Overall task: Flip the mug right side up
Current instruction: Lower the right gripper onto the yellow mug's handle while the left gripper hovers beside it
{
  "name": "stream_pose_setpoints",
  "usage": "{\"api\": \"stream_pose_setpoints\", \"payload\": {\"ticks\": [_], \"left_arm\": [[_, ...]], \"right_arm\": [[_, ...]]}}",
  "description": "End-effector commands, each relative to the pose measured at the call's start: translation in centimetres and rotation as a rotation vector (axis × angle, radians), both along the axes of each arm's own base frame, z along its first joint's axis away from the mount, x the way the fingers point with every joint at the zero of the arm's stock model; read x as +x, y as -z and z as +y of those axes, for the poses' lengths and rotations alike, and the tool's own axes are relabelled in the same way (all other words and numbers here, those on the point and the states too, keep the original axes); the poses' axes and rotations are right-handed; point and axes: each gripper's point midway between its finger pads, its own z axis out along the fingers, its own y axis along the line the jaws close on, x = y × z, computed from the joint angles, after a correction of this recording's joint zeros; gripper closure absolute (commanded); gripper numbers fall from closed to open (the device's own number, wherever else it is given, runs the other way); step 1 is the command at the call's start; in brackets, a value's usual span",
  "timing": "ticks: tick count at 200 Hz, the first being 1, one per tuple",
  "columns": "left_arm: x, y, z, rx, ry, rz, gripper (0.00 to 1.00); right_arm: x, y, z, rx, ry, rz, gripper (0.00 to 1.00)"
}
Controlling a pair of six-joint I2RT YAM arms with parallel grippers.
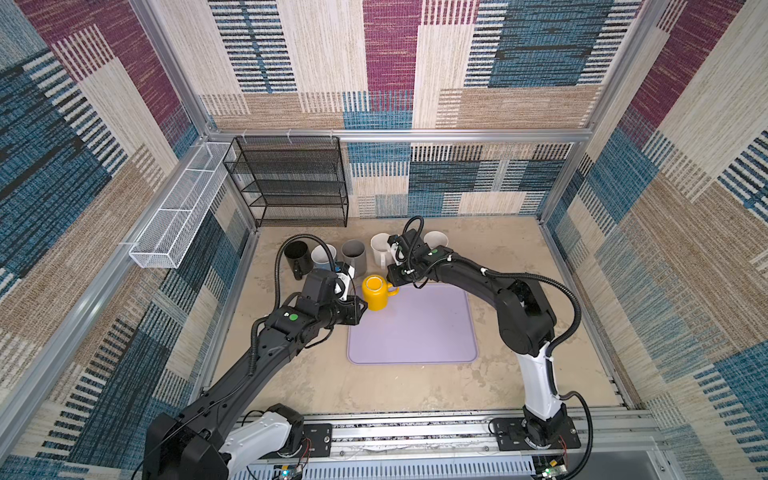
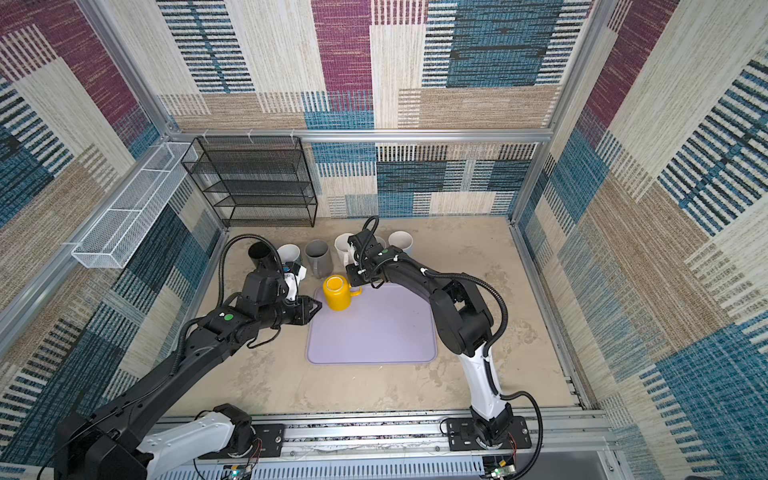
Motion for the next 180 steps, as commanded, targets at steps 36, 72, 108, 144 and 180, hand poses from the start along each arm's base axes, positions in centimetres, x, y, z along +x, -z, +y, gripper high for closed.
{"api": "stream_pose_setpoints", "payload": {"ticks": [36,72,108,144,180], "left_arm": [[-0.1,0.0,0.1,0.009,0.007,-0.009,0.71],[-0.2,0.2,0.1,0.006,0.005,-0.003,0.71],[-0.2,0.3,0.0,0.002,0.007,0.004,0.71],[-0.3,0.4,-0.1,-0.001,0.01,0.01,0.71],[-0.2,0.5,-0.1,-0.001,0.009,0.012,0.71]], "right_arm": [[-0.9,-1.0,-0.8,-0.019,0.014,-0.029,0.71],[-2.2,-0.5,-1.3,-0.024,0.013,-0.017,0.71],[-3.6,-0.2,-1.6,-0.027,0.01,-0.01,0.71],[-5.5,-0.1,-1.6,-0.031,-0.008,0.0,0.72],[-8.0,0.1,-0.9,-0.025,-0.035,0.015,0.72]]}}
